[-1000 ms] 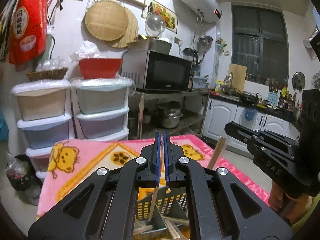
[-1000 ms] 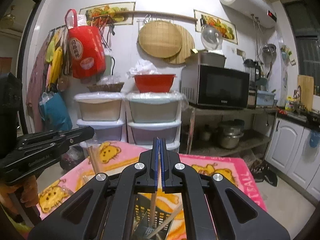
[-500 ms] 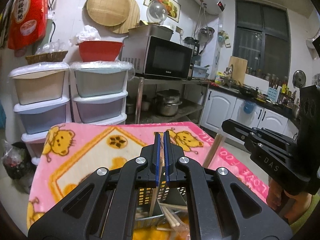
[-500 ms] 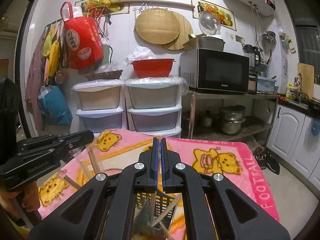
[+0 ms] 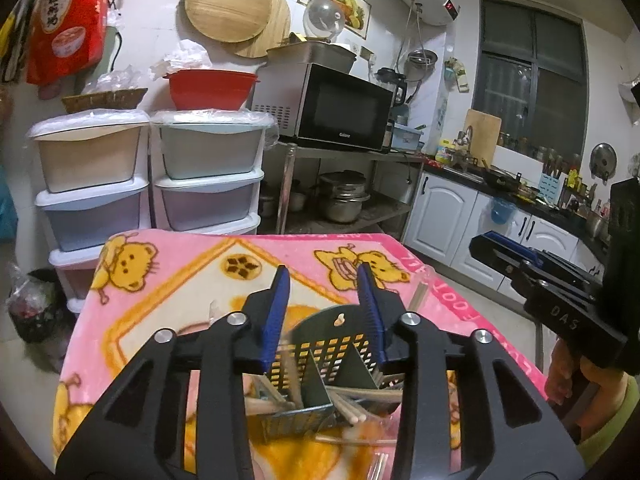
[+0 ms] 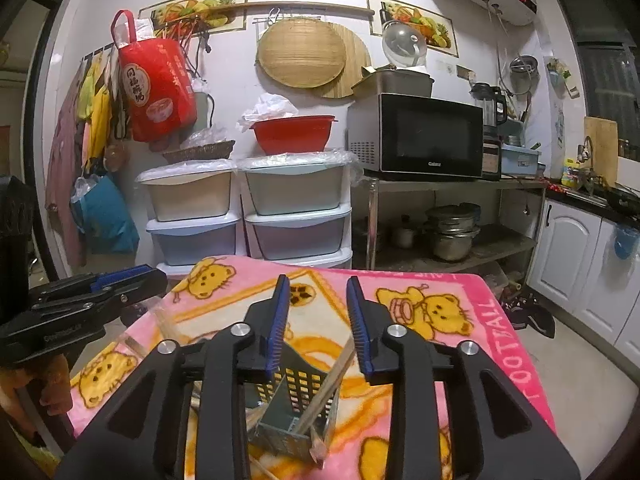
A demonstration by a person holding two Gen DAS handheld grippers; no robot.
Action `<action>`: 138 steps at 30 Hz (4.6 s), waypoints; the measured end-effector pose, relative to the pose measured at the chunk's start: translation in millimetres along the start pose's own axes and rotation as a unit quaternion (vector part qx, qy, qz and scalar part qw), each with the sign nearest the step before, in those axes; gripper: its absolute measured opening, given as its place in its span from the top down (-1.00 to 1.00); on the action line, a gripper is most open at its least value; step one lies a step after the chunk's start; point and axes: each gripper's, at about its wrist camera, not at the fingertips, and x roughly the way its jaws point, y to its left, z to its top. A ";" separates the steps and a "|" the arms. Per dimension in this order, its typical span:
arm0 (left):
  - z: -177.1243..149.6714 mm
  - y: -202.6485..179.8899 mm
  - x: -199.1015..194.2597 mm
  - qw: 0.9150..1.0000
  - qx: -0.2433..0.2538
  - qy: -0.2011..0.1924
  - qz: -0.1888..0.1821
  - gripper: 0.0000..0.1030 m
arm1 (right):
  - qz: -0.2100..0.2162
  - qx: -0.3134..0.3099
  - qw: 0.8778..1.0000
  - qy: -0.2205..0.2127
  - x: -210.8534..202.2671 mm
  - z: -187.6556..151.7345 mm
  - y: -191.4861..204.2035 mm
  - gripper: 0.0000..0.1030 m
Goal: Organize utensils
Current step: 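Lift the chopsticks with the left tool and lower them into the green caddy, then open the left tool to release the chopsticks and withdraw it, then lower the right tool onto a wrapped chopstick pair and close on it, then lift the chopsticks with the right tool and lower them into the green caddy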
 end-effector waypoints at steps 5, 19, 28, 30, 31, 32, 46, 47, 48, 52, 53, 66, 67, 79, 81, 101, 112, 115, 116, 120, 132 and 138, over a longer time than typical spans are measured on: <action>-2.2 4.6 -2.9 1.000 -0.004 0.003 0.001 0.09 | -0.002 0.002 1.000 0.001 -8.2 -5.4 -1.8 0.20; -14.9 11.9 -27.4 1.000 -0.027 0.000 -0.003 -0.76 | -0.009 0.002 1.000 0.011 -36.4 -26.8 -8.3 -0.09; -25.3 5.6 -42.5 1.000 -0.024 -0.006 -0.006 -0.79 | -0.008 0.000 1.000 0.013 -54.5 -36.1 -5.9 -0.11; -28.4 5.4 -45.9 1.000 -0.025 -0.006 -0.006 -0.79 | -0.009 -0.002 1.000 0.014 -58.0 -38.3 -4.6 -0.11; -28.0 5.4 -45.6 1.000 -0.025 -0.006 -0.007 -0.79 | -0.009 -0.003 1.000 0.014 -59.2 -39.4 -4.2 -0.11; -29.9 4.7 -47.3 1.000 -0.025 -0.005 -0.007 -0.79 | -0.009 -0.004 1.000 0.016 -60.5 -40.8 -3.8 -0.11; -63.8 4.2 -82.4 0.999 -0.031 0.003 -0.012 -0.79 | -0.016 0.000 0.999 0.040 -75.4 -67.2 -8.9 -0.11; -67.6 3.9 -84.1 0.999 -0.031 0.007 -0.013 -0.79 | -0.017 0.000 0.999 0.043 -75.1 -68.5 -8.5 -0.11; -72.8 4.2 -86.5 0.999 -0.032 0.011 -0.014 -0.79 | -0.018 0.000 0.999 0.046 -75.8 -71.1 -9.1 -0.11; -89.5 6.5 -90.5 0.999 -0.039 0.029 -0.018 -0.79 | -0.020 0.003 0.998 0.055 -78.3 -80.8 -11.0 -0.11; -92.8 7.6 -91.6 0.999 -0.040 0.032 -0.018 -0.79 | -0.021 0.004 0.998 0.058 -79.1 -83.6 -11.4 -0.11; -144.2 26.2 -93.3 0.994 -0.059 0.093 -0.005 -0.79 | -0.022 0.013 0.995 0.092 -82.2 -117.5 -14.2 -0.11; -146.8 27.1 -93.4 0.994 -0.061 0.096 -0.006 -0.79 | -0.023 0.012 0.995 0.095 -82.1 -119.3 -14.0 -0.11; -180.8 26.8 -88.9 0.988 -0.071 0.138 -0.005 -0.79 | -0.024 0.016 0.988 0.153 -72.3 -158.3 -21.3 -0.11; -188.3 24.3 -88.4 0.986 -0.069 0.149 -0.007 -0.79 | -0.026 0.017 0.986 0.165 -69.3 -165.5 -24.0 -0.11; -244.6 -0.8 -74.5 0.971 -0.029 0.237 -0.018 -0.21 | -0.006 0.013 0.966 0.259 -16.2 -206.0 -32.7 -0.11; -248.0 -0.9 -72.3 0.970 -0.004 0.241 -0.001 0.48 | 0.004 0.013 0.957 0.289 13.7 -212.7 -38.2 -0.06; -248.2 -4.0 -72.3 0.970 0.002 0.244 -0.004 0.60 | 0.003 0.013 0.957 0.288 14.1 -212.8 -38.0 0.01; -248.6 -5.5 -72.7 0.969 0.006 0.245 -0.004 0.62 | 0.002 0.014 0.957 0.288 14.4 -212.7 -38.1 0.03; -249.6 -7.4 -74.3 0.968 0.010 0.249 -0.006 0.68 | 0.003 0.014 0.958 0.286 14.9 -212.2 -36.9 0.21; -238.5 -4.4 -84.6 0.974 -0.007 0.226 -0.018 0.94 | 0.042 0.014 0.962 0.268 -7.4 -212.3 -22.8 0.68; -219.4 -7.1 -90.8 0.980 -0.002 0.199 -0.026 0.94 | 0.072 0.018 0.973 0.218 -39.8 -190.5 -10.8 0.78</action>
